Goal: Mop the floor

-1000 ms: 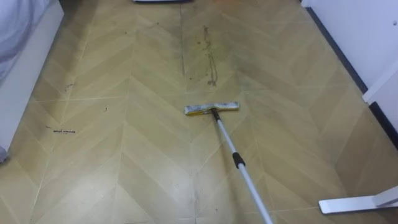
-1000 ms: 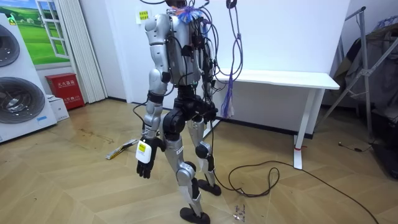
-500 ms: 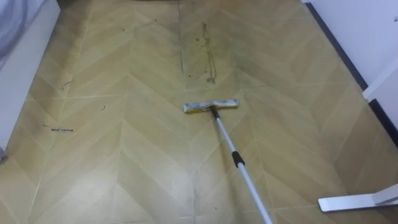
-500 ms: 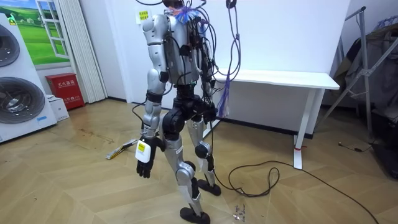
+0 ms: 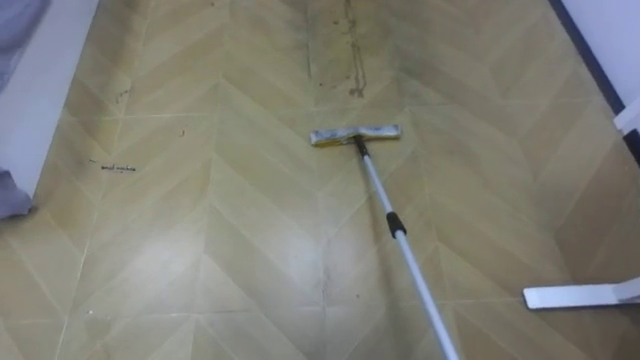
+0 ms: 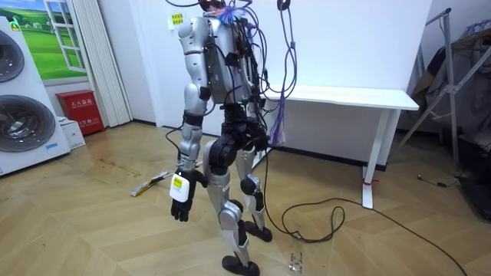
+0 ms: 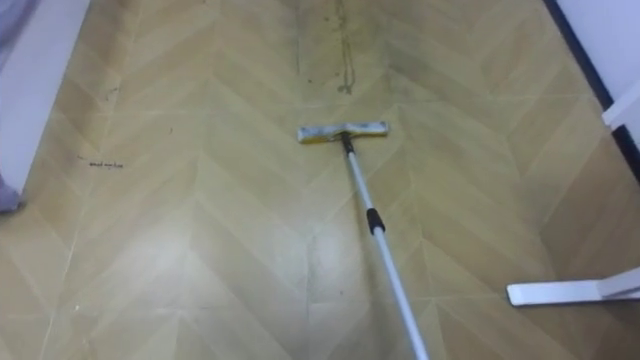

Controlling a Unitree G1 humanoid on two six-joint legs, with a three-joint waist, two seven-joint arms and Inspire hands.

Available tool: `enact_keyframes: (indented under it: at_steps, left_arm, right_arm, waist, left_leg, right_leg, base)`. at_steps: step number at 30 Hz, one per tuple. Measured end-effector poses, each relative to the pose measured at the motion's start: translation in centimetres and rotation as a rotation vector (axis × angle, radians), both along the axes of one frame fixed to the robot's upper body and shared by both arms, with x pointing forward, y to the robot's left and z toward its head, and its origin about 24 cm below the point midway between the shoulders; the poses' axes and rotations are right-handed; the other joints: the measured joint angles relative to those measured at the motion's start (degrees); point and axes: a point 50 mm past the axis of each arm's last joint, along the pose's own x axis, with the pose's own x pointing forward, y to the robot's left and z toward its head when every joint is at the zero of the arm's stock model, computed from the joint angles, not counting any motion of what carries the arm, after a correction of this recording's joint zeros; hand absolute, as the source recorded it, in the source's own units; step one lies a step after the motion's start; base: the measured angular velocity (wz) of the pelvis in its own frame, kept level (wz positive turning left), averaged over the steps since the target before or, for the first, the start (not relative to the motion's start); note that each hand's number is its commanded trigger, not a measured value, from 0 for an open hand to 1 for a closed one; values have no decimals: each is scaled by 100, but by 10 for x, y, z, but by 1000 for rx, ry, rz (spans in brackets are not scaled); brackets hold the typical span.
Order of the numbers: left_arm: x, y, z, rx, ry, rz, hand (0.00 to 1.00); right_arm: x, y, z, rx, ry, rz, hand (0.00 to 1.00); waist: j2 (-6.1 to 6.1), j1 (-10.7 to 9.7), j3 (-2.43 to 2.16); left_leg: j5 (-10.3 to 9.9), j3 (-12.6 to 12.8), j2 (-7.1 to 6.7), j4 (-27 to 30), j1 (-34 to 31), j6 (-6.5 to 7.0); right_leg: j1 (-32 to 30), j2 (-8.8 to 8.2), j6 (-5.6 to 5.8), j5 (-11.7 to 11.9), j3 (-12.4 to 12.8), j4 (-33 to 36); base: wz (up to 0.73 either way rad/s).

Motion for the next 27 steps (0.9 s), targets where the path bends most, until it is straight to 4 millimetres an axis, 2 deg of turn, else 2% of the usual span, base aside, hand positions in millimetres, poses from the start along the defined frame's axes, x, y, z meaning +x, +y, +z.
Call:
enact_keyframes:
  at_steps: [4, 7, 10, 16, 19, 21, 23, 24, 25, 26, 27]
  left_arm:
    - [4, -1, 0, -4, -14, 21, 0]
    - [-2, -4, -2, -15, 8, 31, 0]
    - [-6, -5, -3, -1, 32, 33, 0]
    - [-10, -8, -4, 0, 75, -8, 0]
    - [-11, -11, -5, 7, 94, -44, 0]
    - [-10, -10, -5, 9, 99, -47, 0]
    - [-8, -9, -4, 7, 100, -54, 0]
    - [-3, -8, -4, 2, 92, -54, 0]
    - [0, -7, -3, 3, 85, -49, 0]
    - [1, -5, -2, 5, 81, -46, 0]
    - [2, -2, -1, 7, 74, -25, 0]
  right_arm:
    - [8, -1, 1, -16, -37, -30, 100]
    - [9, -1, 2, -23, -49, -50, 100]
    - [14, 0, 2, -29, -83, -72, 100]
    - [15, 1, 2, -30, -100, -135, 100]
    - [16, 2, 2, -26, -104, -157, 100]
    - [16, 2, 2, -17, -102, -186, 100]
    - [22, 1, 3, -13, -102, -205, 100]
    - [28, -3, 5, -10, -107, -212, 100]
    - [38, -9, 8, -6, -115, -210, 100]
    - [44, -13, 11, -6, -123, -209, 100]
    - [59, -22, 18, -4, -146, -212, 100]
  waist:
    - [41, -10, 26]
    - [50, -1, 29]
    - [10, -1, 48]
    - [19, 146, 52]
    - [58, 263, 64]
    - [56, 324, 72]
    - [60, 376, 80]
    - [44, 529, 83]
    - [43, 683, 79]
    - [25, 756, 89]
    - [-28, 889, 108]
  left_leg:
    - [2, -63, -58, 389, -643, 3]
    - [9, -60, -83, 526, -900, 14]
    - [7, -76, -134, 862, -1390, 14]
    - [-4, -145, -113, 1444, -2054, 3]
    - [-80, -220, -69, 1798, -2329, -78]
    - [-217, -325, -69, 2337, -2635, -161]
    - [-273, -403, -63, 2929, -2945, -186]
    - [-274, -468, -39, 3408, -3168, -188]
    - [-219, -510, 40, 4018, -3447, -213]
    - [-108, -550, 54, 4365, -3602, -240]
    - [219, -677, 52, 5023, -3904, -279]
  right_leg:
    - [-593, -124, -32, -120, -117, 371]
    - [-857, -185, -45, -181, -145, 571]
    - [-1341, -301, -82, -306, -185, 986]
    - [-1843, -314, -156, -422, -184, 1348]
    - [-2025, -305, -216, -517, -245, 1601]
    - [-2266, -360, -281, -738, -305, 2104]
    - [-2452, -380, -351, -935, -342, 2535]
    - [-2572, -369, -422, -1070, -307, 2823]
    - [-2681, -351, -533, -1227, -284, 3102]
    - [-2729, -346, -579, -1297, -281, 3273]
    - [-2797, -323, -609, -1443, -272, 3558]
  base:
    - [21]
    - [14]
    - [16]
    - [12]
    - [12]
    - [19]
    - [15]
    - [-16]
    - [-26]
    - [-38]
    - [-31]
